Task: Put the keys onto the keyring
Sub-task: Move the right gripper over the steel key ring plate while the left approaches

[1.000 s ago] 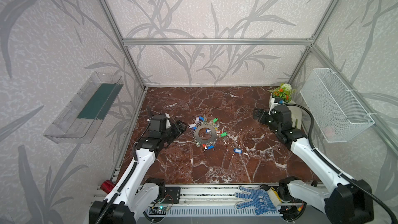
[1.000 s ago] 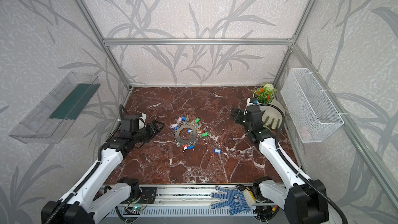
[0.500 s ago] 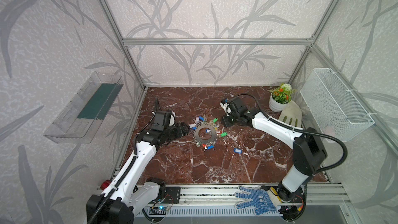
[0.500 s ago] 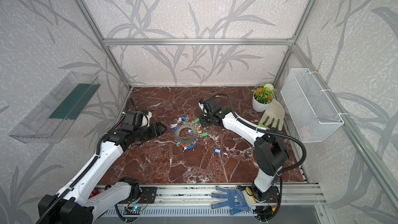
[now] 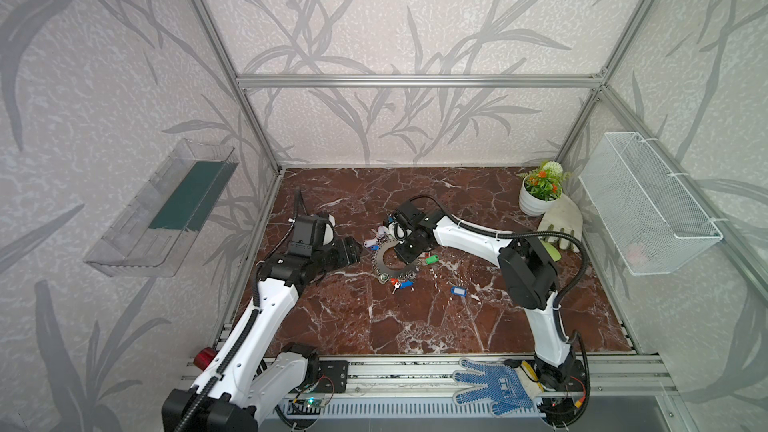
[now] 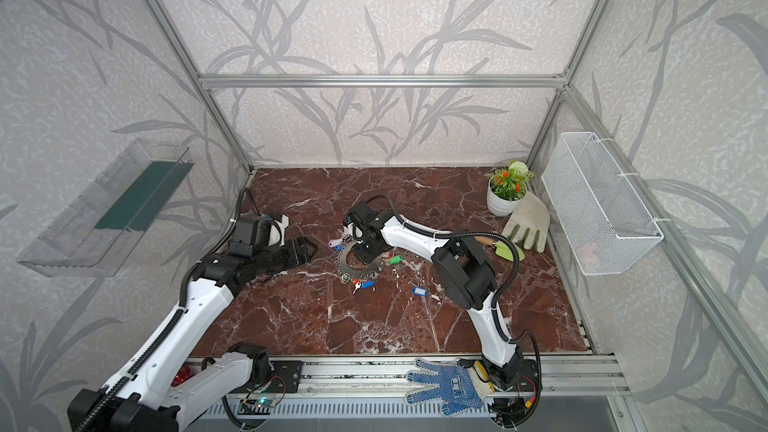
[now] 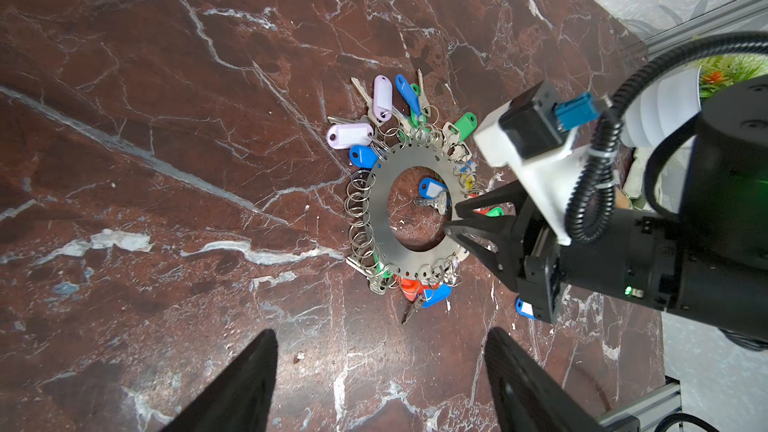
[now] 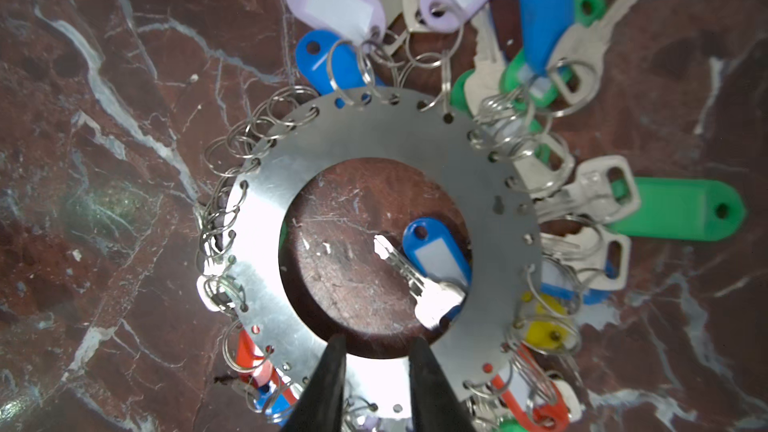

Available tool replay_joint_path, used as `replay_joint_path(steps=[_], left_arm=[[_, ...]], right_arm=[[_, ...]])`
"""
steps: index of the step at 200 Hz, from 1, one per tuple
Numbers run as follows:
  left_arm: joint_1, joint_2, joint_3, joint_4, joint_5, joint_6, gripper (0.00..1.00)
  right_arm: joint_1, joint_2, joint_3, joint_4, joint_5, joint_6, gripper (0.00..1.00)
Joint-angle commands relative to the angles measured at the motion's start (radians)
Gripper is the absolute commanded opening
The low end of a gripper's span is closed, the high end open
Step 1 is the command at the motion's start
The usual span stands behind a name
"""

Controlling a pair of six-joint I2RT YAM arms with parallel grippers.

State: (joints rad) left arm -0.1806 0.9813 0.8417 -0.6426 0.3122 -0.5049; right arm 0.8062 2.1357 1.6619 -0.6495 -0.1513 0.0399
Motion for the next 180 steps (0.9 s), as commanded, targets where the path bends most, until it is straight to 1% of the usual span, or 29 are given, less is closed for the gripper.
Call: replay_joint_path(steps=[1,68,93,109,126,180], left_arm=[[0.013,-0.013,-0.011,0.005,0.003,0.011,0.79],[0.038,-0.011,-0.020,0.019,0.028,-0.002,0.79],[0.038,-0.013,-0.021,0.022,0.034,-0.005,0.79],[0.040,-0.015,-0.021,0.023,0.033,-0.005,0.79],[0.040,-0.018,-0.021,0.024,0.035,-0.005,0.79],[0.042,-0.021,-0.026,0.027,0.039,-0.007,0.79]], right_arm=[[-0.004,0.025,0.036,-0.033,-0.027,-0.010,0.28],[0.002,0.047,-0.004,-0.015,-0.029,0.010,0.24],[0.002,0.051,-0.003,-0.024,0.006,0.028,0.23],[-0.002,0.062,0.006,-0.057,0.056,0.059,0.23],[-0.012,0.073,0.008,-0.088,0.069,0.093,0.23],[-0.068,0.020,-0.123,-0.050,0.097,0.164,0.22]])
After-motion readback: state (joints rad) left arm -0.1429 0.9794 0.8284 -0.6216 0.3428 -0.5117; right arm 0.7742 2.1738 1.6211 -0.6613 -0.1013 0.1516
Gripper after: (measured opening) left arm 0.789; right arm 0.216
